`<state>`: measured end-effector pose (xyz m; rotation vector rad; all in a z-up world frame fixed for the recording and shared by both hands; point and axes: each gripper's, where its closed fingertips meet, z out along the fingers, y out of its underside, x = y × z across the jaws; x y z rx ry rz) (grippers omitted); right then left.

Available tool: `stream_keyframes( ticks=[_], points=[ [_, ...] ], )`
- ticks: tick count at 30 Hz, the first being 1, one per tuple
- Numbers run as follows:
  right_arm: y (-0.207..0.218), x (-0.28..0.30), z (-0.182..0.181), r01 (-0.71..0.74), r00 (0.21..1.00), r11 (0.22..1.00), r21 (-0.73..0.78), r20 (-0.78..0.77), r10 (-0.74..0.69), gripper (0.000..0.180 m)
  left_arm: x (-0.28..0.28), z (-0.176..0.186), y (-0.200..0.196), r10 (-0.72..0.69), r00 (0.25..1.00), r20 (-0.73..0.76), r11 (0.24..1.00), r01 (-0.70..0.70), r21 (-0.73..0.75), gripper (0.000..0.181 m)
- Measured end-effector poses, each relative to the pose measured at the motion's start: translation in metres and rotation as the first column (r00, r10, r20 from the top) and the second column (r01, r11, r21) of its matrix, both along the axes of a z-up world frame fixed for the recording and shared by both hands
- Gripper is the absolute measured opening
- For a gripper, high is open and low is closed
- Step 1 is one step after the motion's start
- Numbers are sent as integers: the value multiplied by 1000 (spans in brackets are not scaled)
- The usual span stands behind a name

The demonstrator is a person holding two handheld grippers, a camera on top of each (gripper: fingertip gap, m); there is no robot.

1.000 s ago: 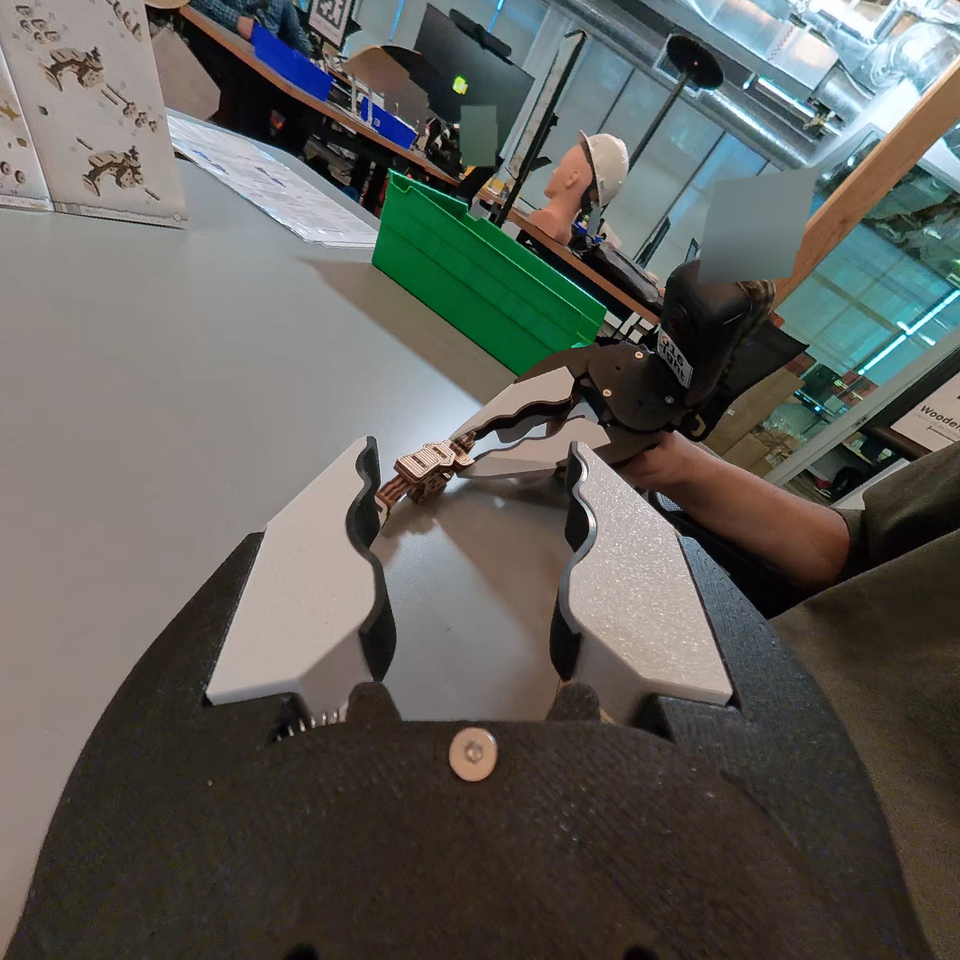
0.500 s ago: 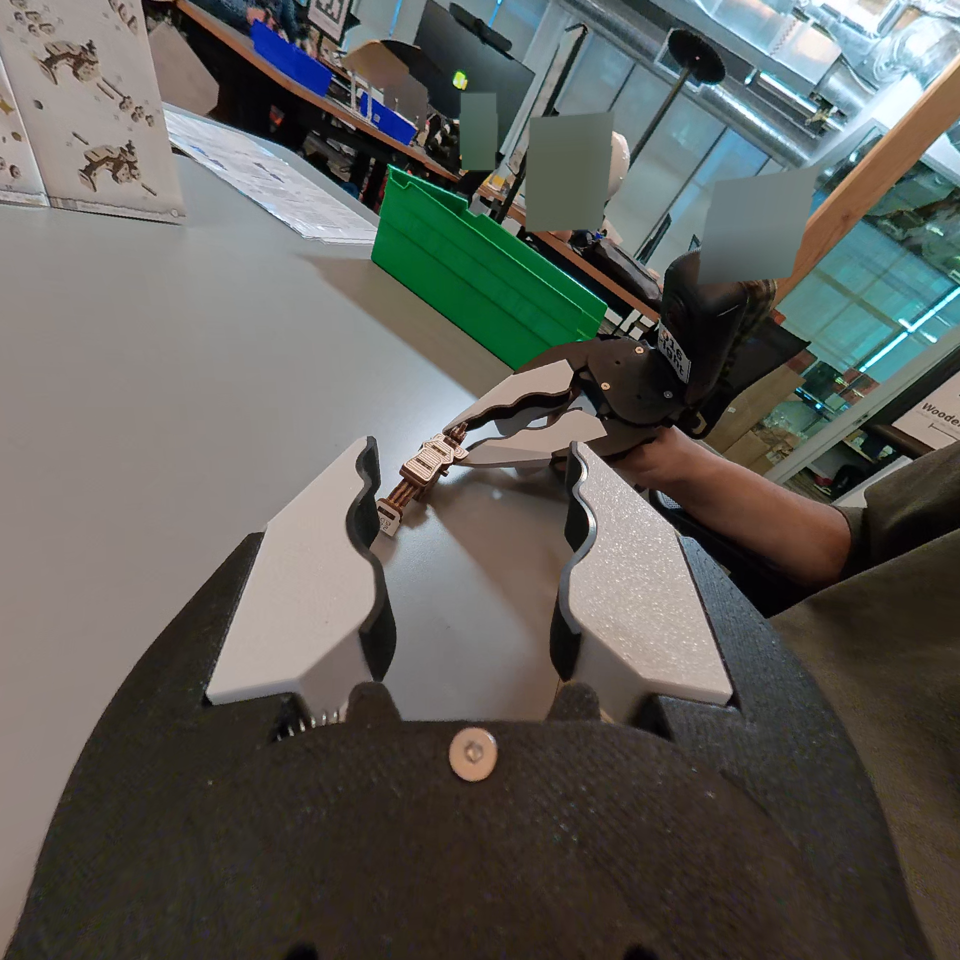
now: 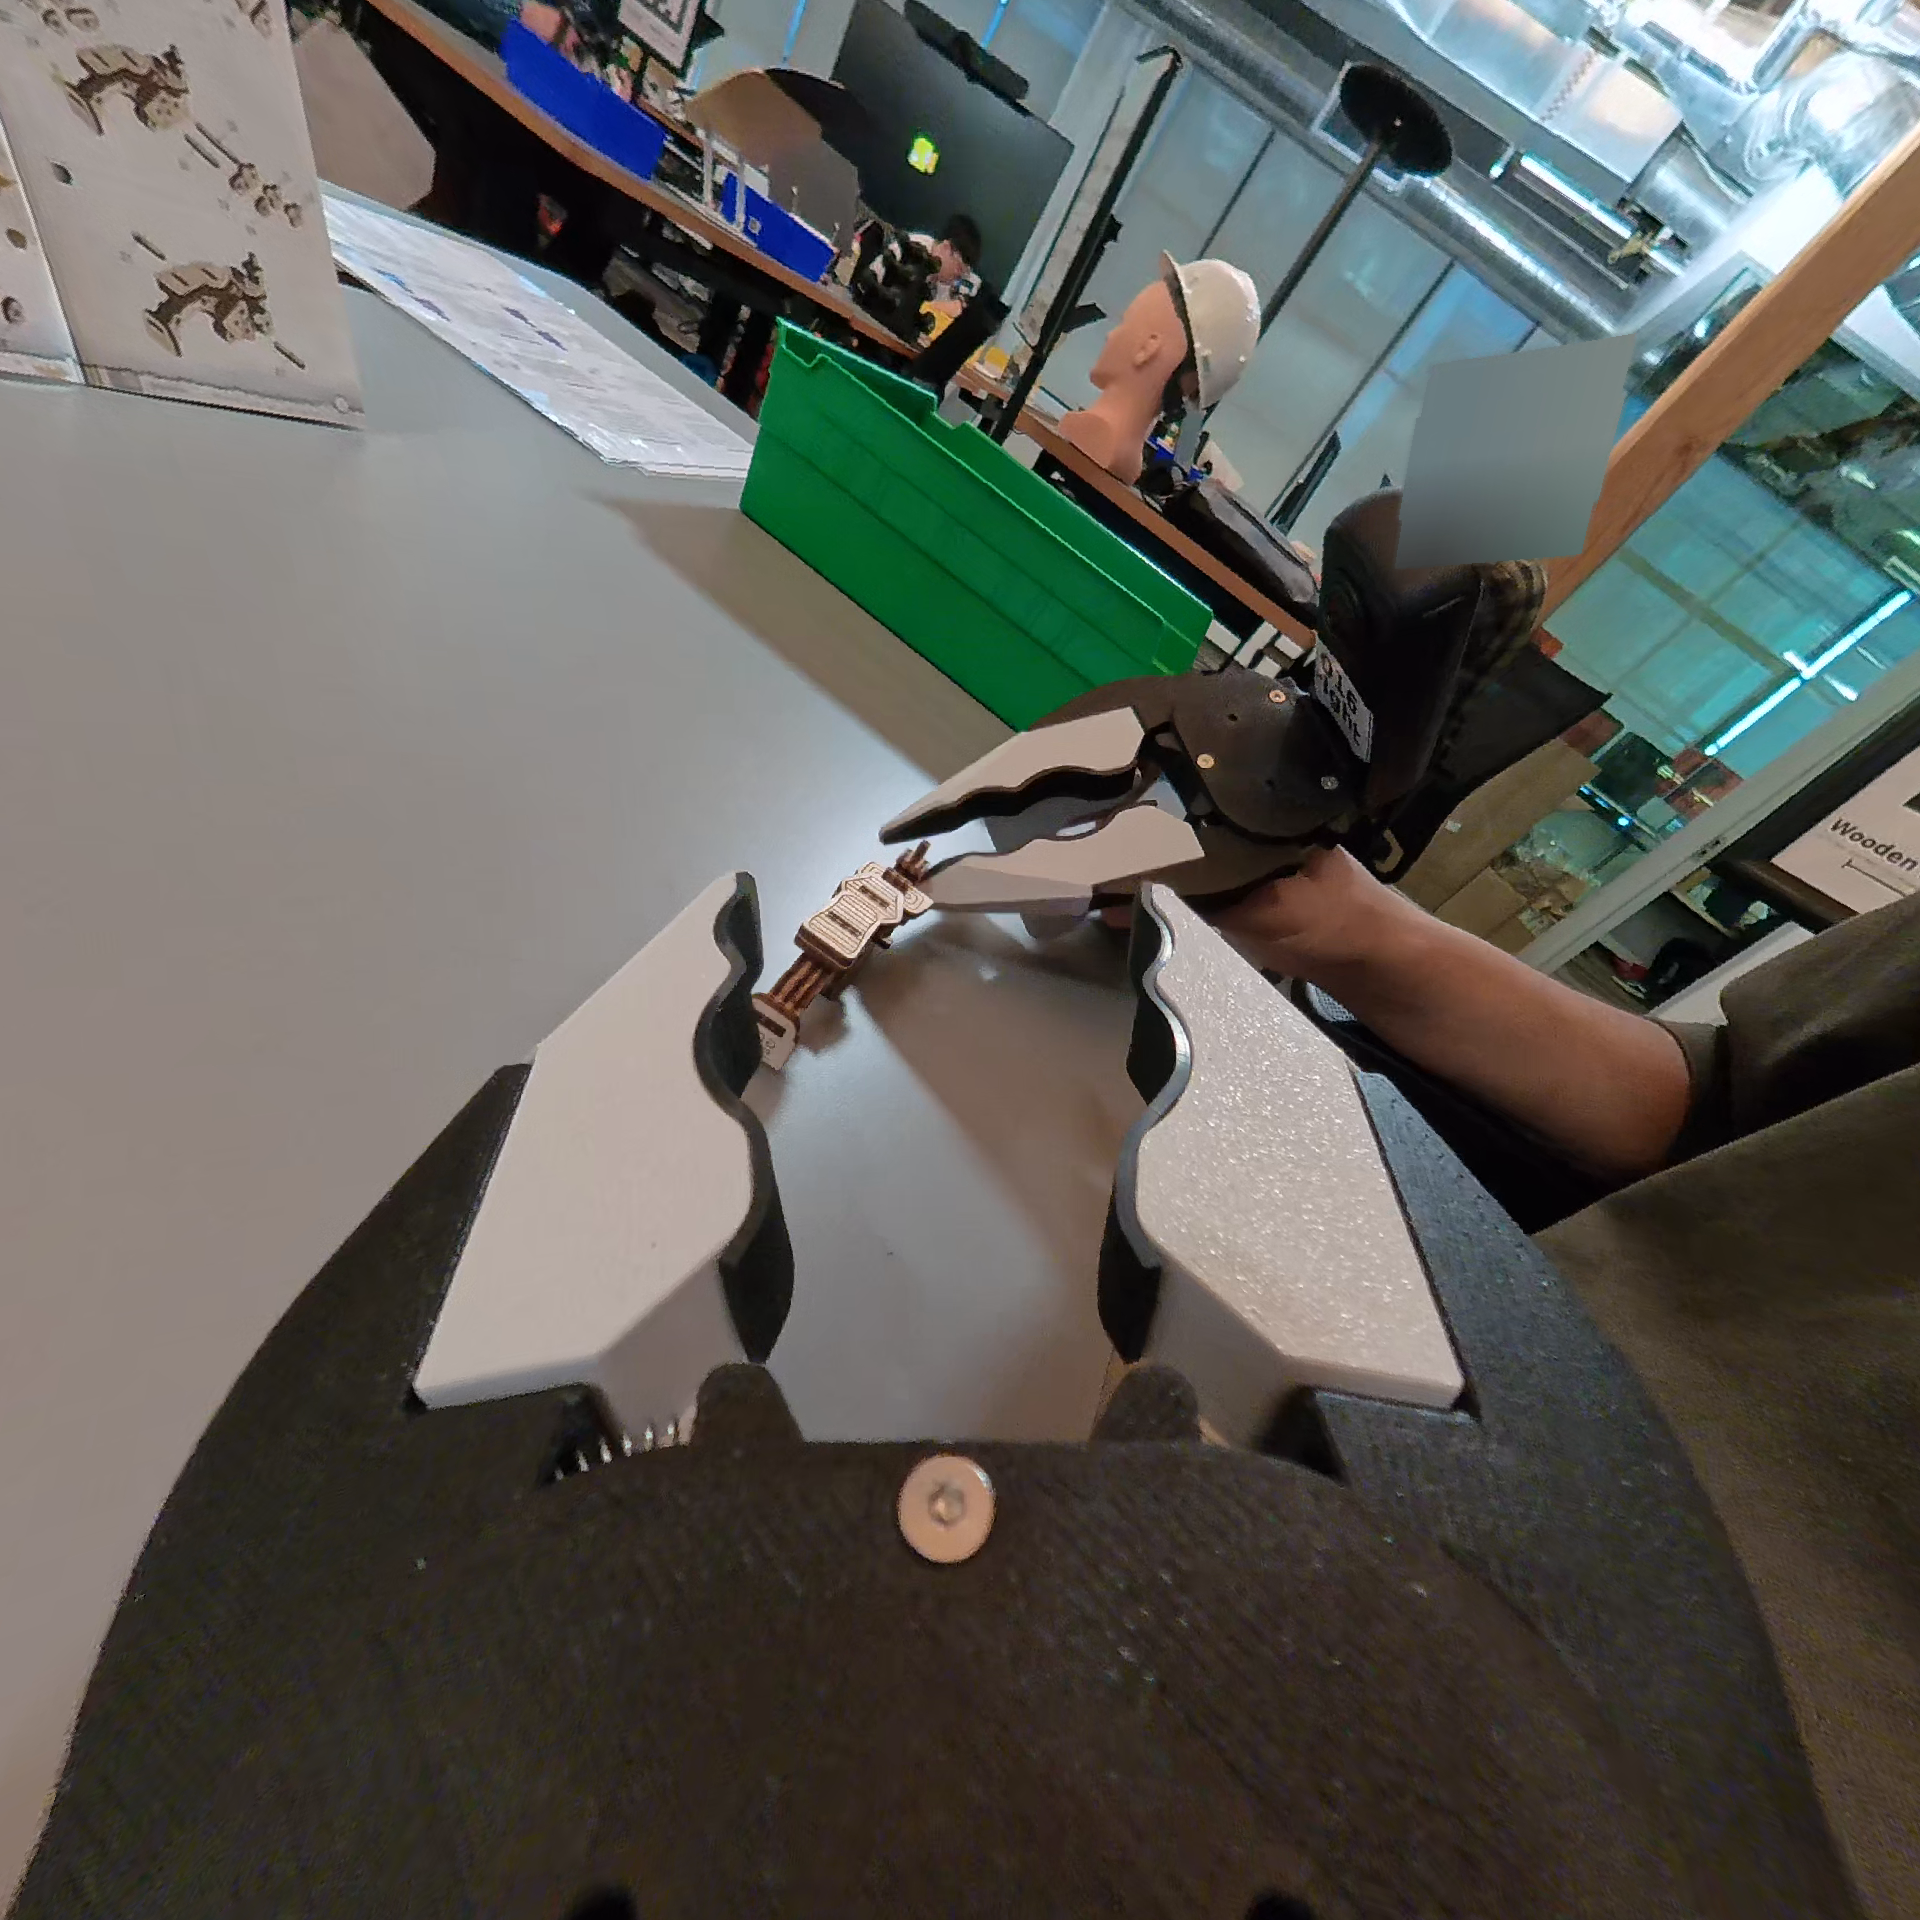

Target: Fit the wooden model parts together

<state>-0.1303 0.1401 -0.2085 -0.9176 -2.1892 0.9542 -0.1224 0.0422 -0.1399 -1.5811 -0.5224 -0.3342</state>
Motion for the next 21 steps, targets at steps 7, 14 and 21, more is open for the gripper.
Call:
stream_keyframes(
  ticks=[7,14,21],
  points=[
    [17,-7,11,96,995,990,-100,-9,-98,19,7,-1,3,-13,1000,-2,1000,13,-9,71],
    [37,-16,45,186,964,965,-186,-155,-215,21,-12,15,-11,31,992,125,993,-45,108,61],
    [16,-10,106,40,889,960,-277,-429,-161,14,-26,20,-31,153,985,84,980,-163,116,61]
  ],
)
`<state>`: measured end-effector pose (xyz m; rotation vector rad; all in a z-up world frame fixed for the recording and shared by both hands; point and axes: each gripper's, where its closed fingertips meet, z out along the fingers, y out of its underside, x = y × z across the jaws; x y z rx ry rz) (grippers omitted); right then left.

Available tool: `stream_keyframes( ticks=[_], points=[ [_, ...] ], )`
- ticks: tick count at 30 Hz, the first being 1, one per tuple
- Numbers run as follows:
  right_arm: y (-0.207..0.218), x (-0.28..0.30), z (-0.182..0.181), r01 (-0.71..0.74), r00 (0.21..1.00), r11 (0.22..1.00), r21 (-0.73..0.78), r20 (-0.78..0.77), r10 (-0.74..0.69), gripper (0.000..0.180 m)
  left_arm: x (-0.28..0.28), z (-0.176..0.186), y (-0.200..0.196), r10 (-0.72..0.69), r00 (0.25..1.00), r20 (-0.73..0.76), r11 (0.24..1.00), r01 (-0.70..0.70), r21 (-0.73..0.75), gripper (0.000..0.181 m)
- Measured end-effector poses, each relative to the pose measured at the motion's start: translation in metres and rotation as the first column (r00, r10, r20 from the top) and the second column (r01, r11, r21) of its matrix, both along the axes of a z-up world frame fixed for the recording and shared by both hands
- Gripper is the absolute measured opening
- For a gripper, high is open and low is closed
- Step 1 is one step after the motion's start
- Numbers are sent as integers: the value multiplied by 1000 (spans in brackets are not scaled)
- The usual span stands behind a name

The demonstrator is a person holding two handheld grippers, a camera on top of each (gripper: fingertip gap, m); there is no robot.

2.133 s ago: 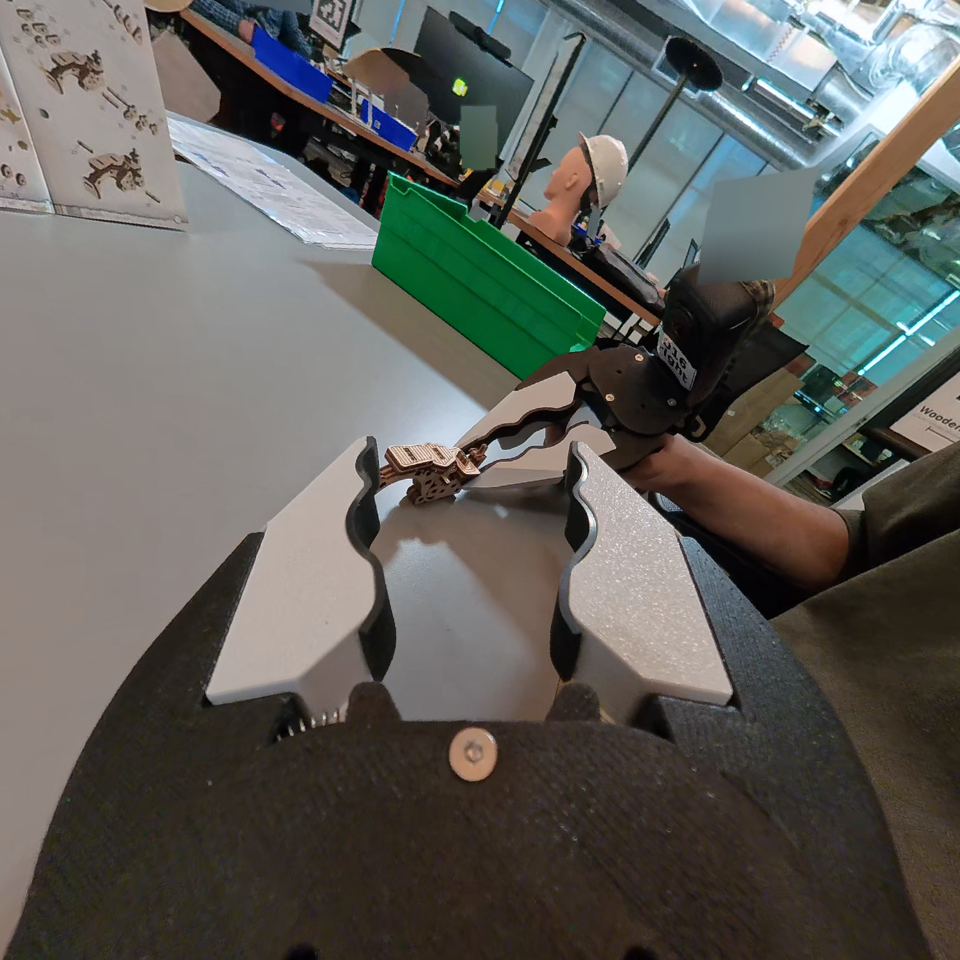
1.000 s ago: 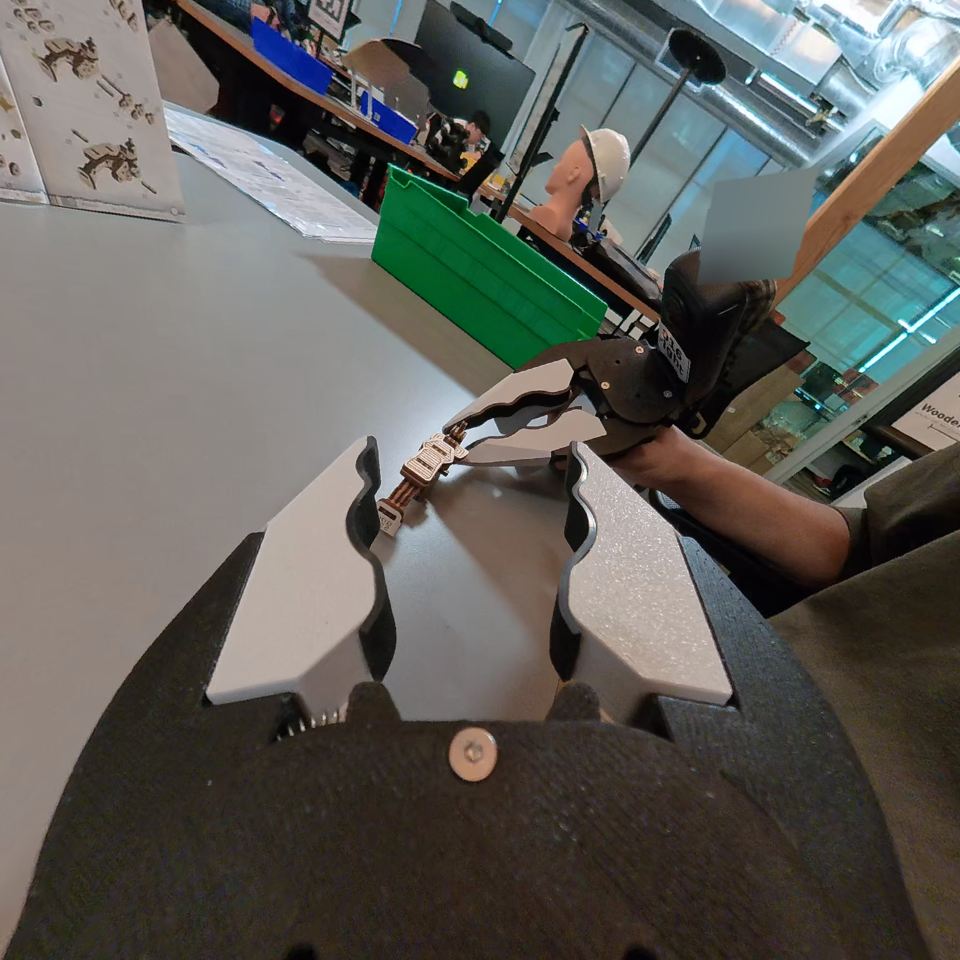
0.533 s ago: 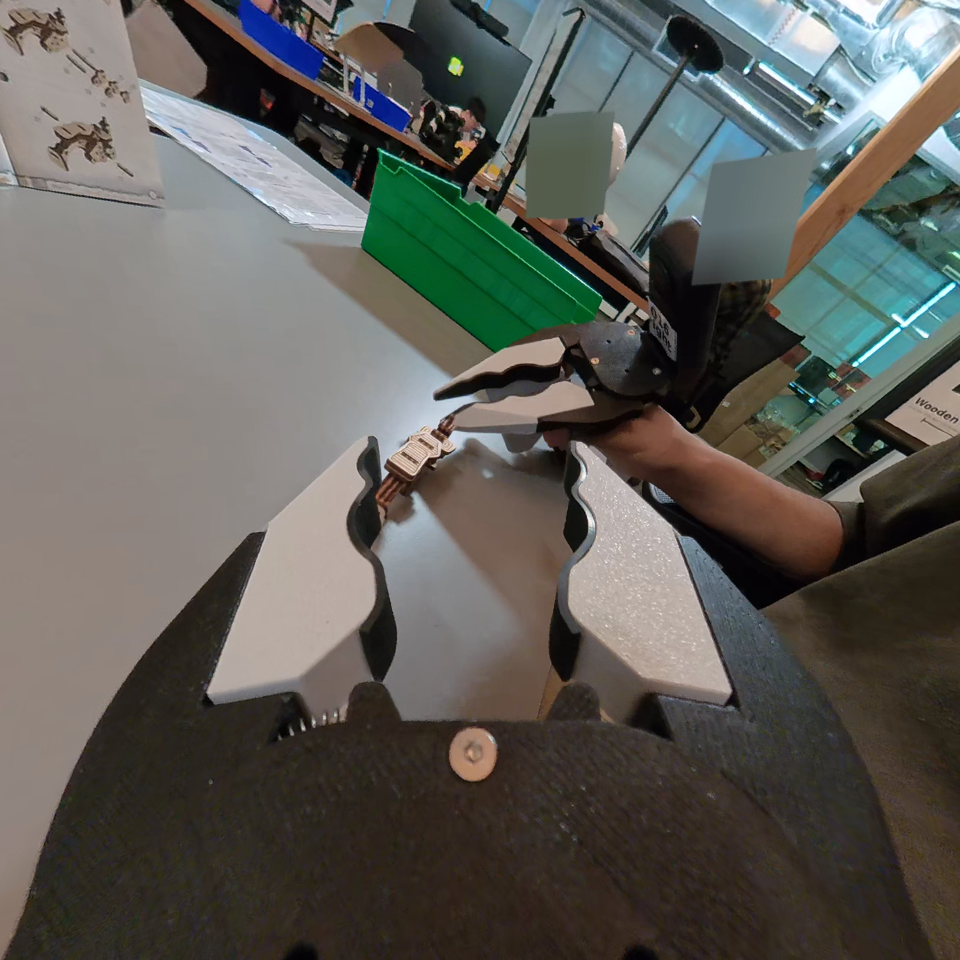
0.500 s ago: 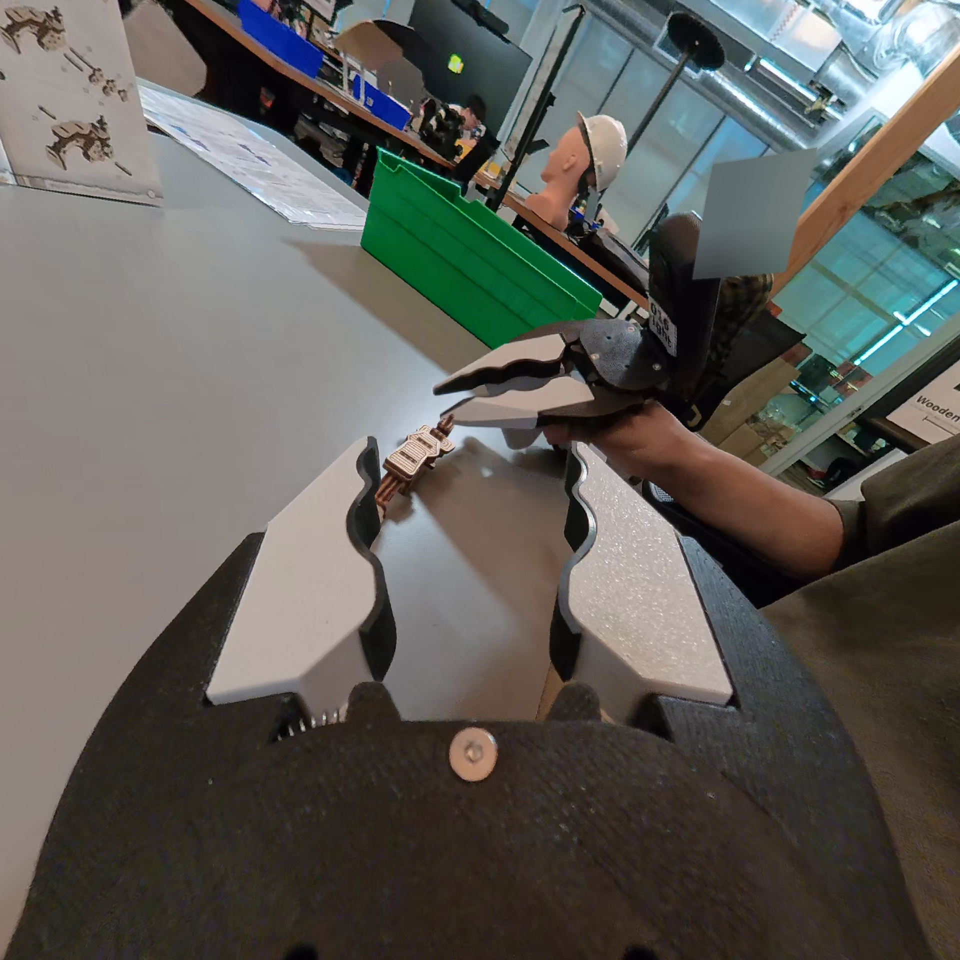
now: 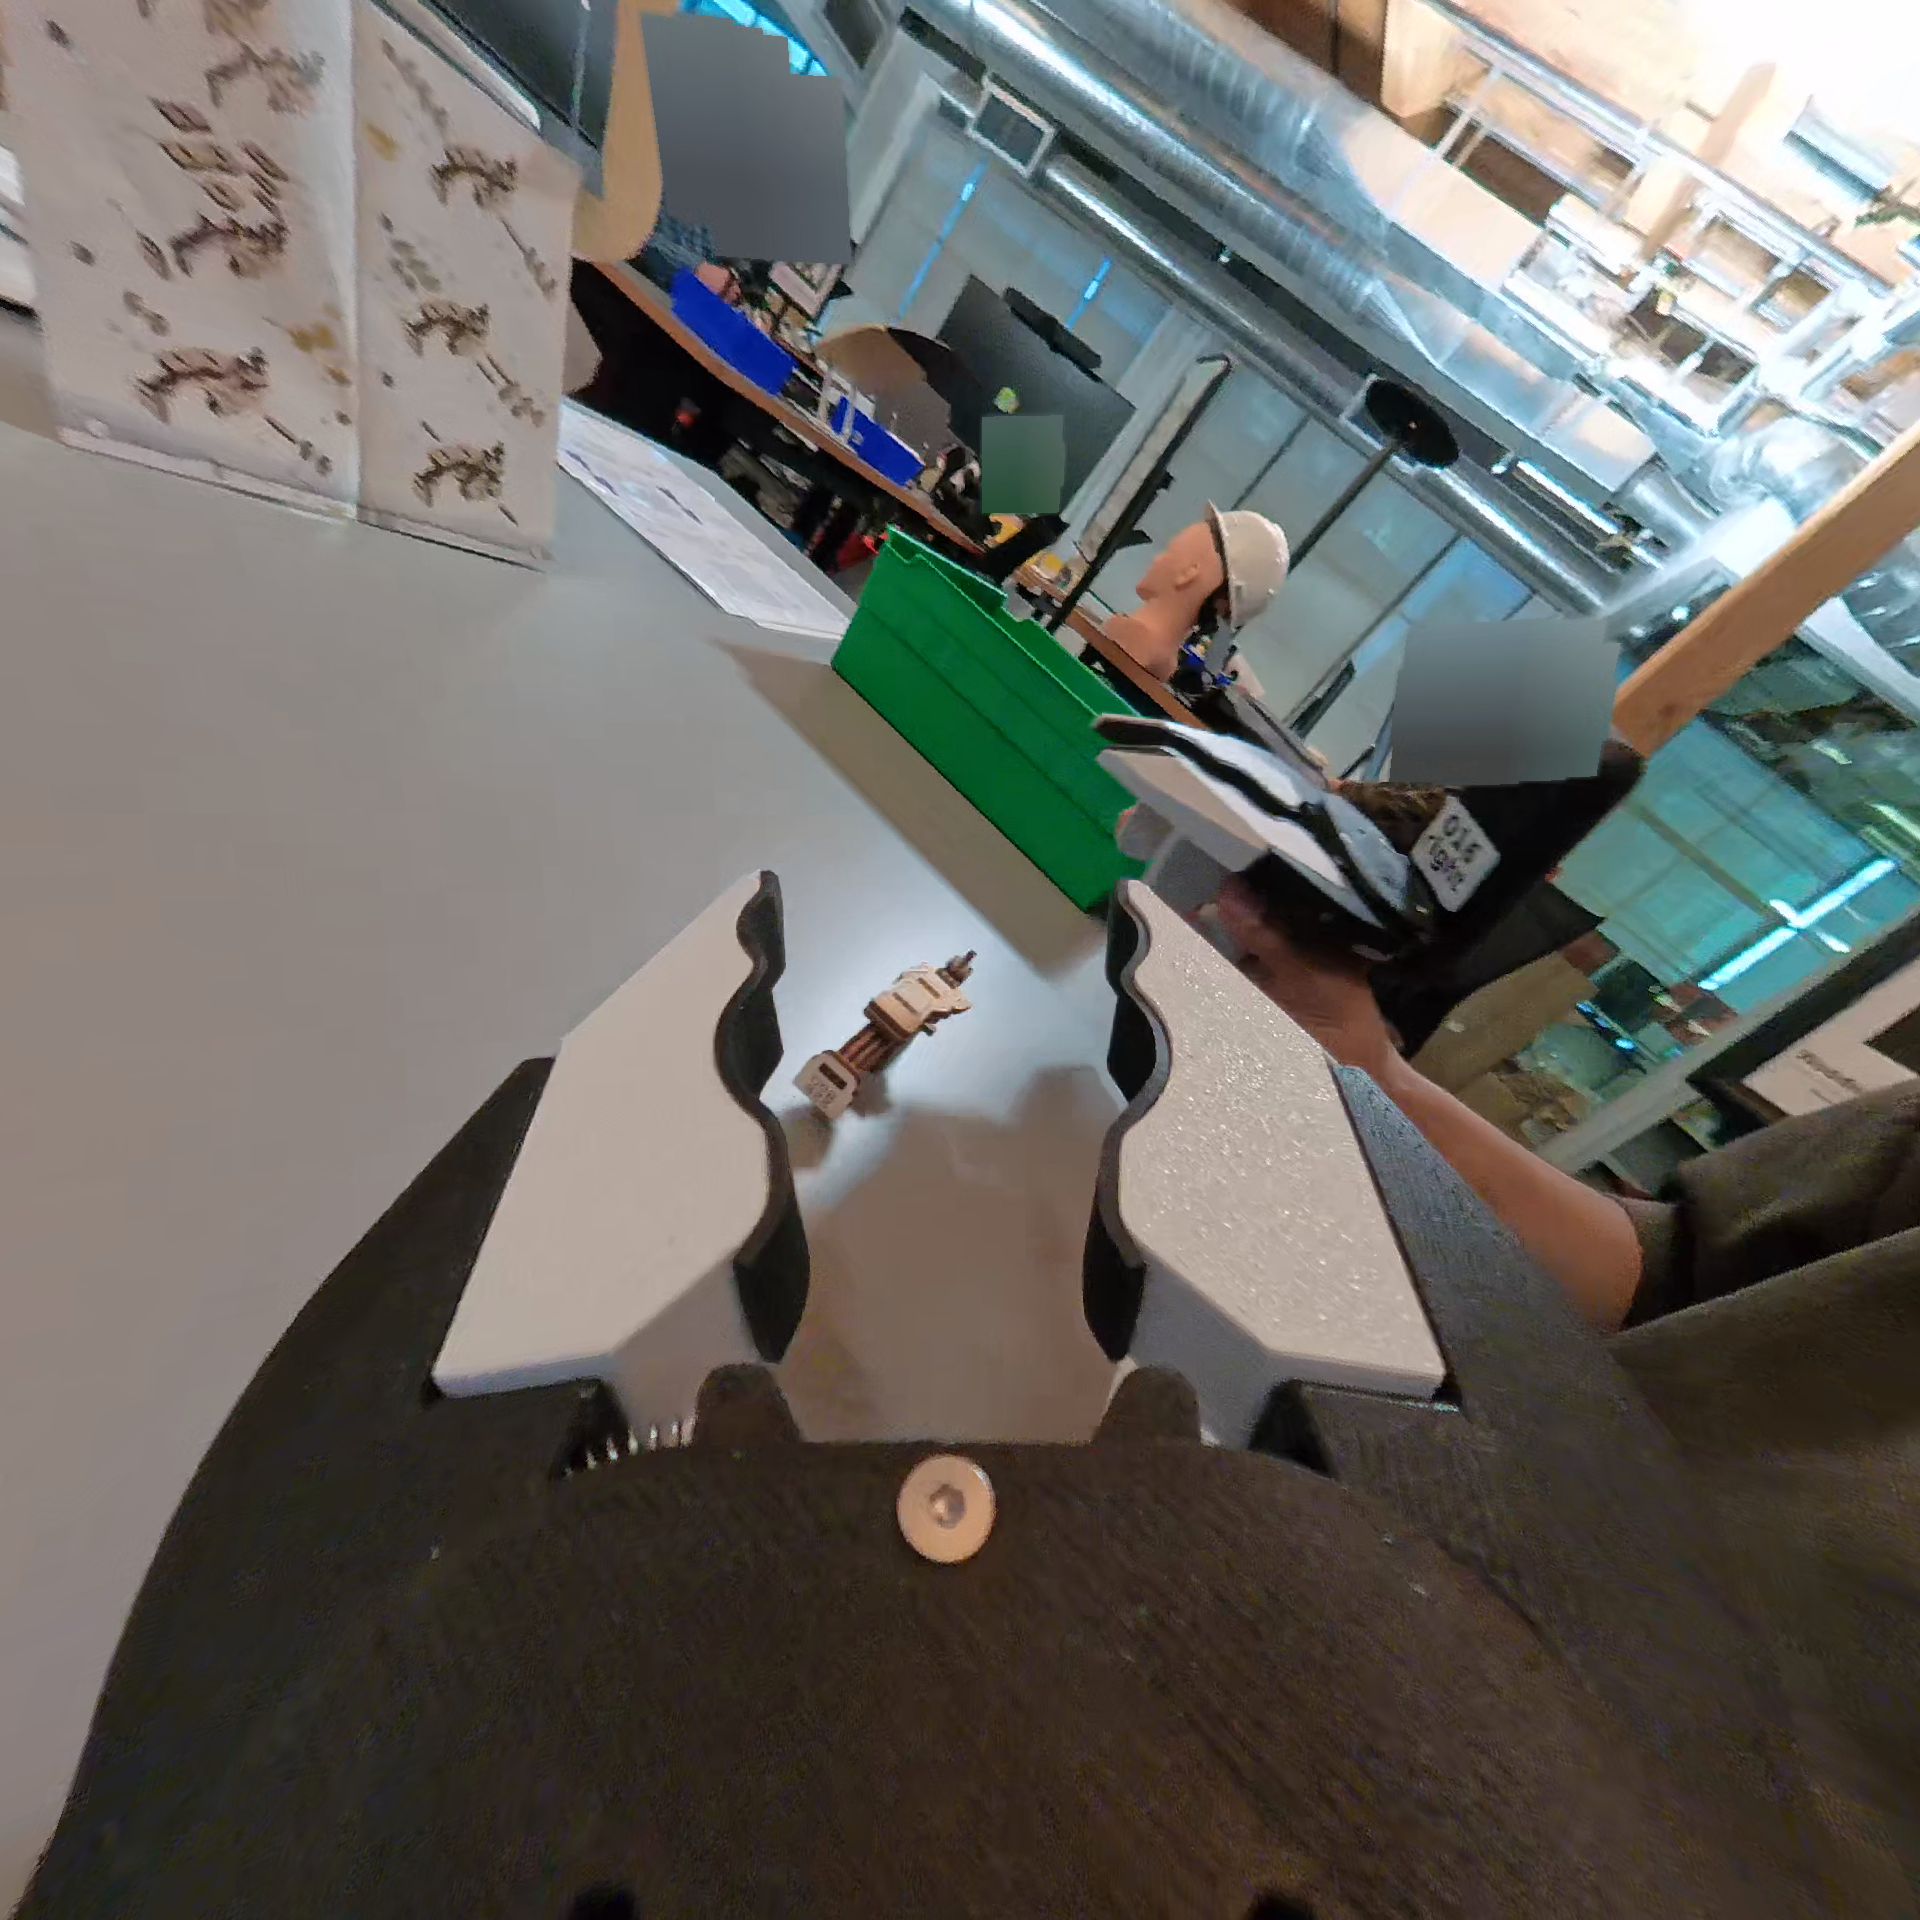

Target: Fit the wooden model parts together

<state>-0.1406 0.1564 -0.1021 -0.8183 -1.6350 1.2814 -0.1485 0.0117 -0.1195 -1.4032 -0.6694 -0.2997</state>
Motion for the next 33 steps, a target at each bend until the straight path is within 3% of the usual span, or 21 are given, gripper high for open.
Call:
stream_keyframes(
  ticks=[7,14,16,20,23,25,26,29,33],
  points=[
    [-101,29,12,-373,924,927,37,-78,374,10,-21,4,-42,239,964,-113,967,-247,-64,54],
    [-161,44,1,-544,839,839,27,-3,544,20,-40,-2,-92,419,883,-209,873,-456,-175,54],
    [-169,44,-3,-565,825,825,20,27,564,25,-46,0,-109,470,837,-279,823,-530,-203,63],
    [-175,39,-9,-587,807,810,-13,71,586,28,-60,-6,-143,528,745,-407,681,-658,-321,98],
    [-174,34,-13,-580,810,814,-26,86,580,29,-76,-41,-179,498,722,-480,443,-688,-574,126],
    [-172,31,-15,-573,814,819,-31,92,574,28,-81,-68,-201,473,734,-487,288,-652,-702,126],
    [-171,30,-17,-571,815,820,-33,97,571,28,-80,-81,-205,464,756,-462,258,-615,-745,121],
    [-169,30,-20,-564,819,825,-26,109,563,28,-71,-105,-189,426,849,-312,343,-471,-813,119],
    [-164,33,-24,-544,835,839,20,109,539,27,-74,-105,-180,419,872,-254,387,-425,-819,113]
  ],
)
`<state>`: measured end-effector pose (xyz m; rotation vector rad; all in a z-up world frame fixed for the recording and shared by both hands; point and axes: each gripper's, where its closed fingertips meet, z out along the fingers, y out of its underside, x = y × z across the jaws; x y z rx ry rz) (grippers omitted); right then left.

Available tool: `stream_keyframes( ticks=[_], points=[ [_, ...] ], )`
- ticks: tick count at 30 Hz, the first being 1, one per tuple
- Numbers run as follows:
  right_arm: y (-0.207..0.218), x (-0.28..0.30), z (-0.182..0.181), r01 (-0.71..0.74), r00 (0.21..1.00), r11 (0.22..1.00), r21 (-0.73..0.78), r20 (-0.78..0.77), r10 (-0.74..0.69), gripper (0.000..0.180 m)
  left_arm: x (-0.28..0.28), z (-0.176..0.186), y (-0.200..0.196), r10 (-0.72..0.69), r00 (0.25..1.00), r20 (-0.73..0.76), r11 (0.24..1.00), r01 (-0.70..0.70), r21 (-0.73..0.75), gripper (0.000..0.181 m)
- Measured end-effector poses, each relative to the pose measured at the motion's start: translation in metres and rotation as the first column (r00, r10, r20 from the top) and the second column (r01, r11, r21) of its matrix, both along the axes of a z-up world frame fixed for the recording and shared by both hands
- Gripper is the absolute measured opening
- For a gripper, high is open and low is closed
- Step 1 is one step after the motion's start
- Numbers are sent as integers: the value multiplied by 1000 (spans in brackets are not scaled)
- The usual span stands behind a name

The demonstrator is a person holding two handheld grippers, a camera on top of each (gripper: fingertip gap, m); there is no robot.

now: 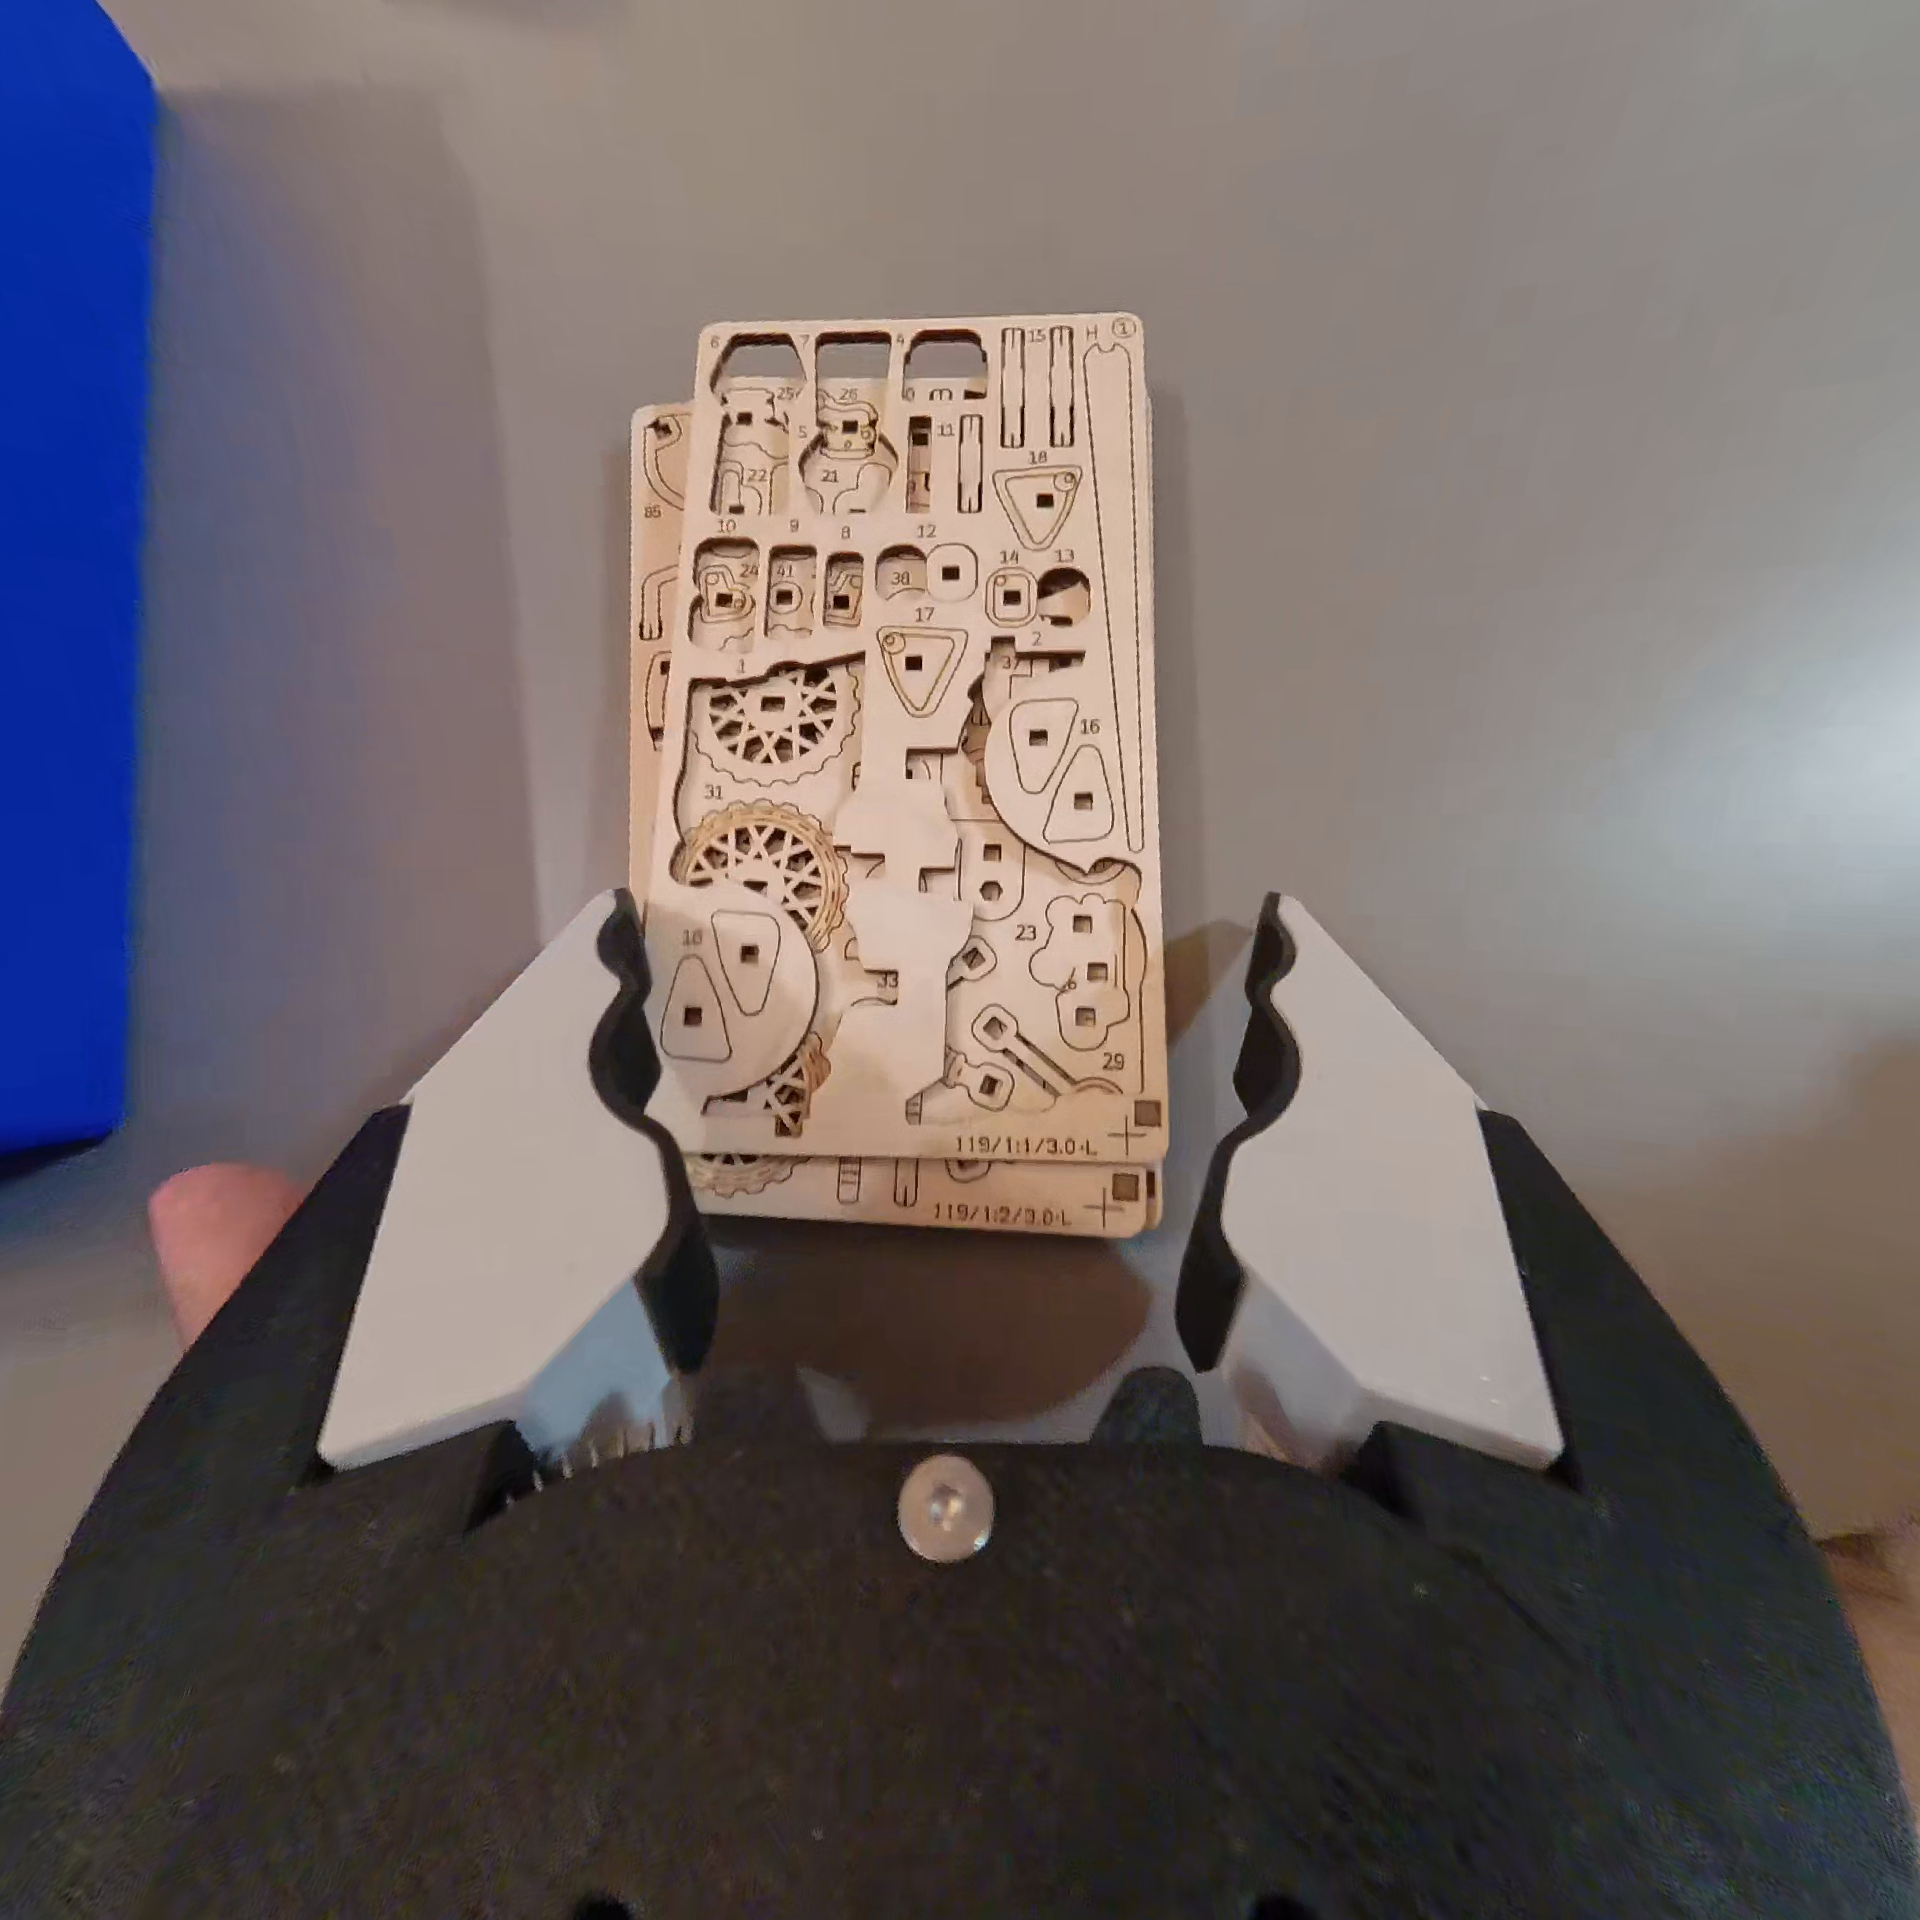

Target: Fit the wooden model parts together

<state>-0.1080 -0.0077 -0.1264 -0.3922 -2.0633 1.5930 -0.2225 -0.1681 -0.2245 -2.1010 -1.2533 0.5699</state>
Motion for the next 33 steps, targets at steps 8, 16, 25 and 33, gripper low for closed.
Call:
stream_keyframes(
  ticks=[8,16,25,33],
  points=[
    [16,7,-6,59,998,996,60,-40,-57,27,-19,-2,7,-3,1000,-2,1000,2,-10,114],
    [26,8,-4,74,997,997,35,-28,-74,27,-25,2,6,17,1000,-22,1000,-17,0,97],
    [17,5,-3,35,999,999,30,-26,-34,26,-14,18,5,16,998,-62,998,-12,64,96],
    [-4,8,4,-44,999,999,4,-26,44,26,4,61,12,-17,974,-226,998,30,53,96]
  ],
)
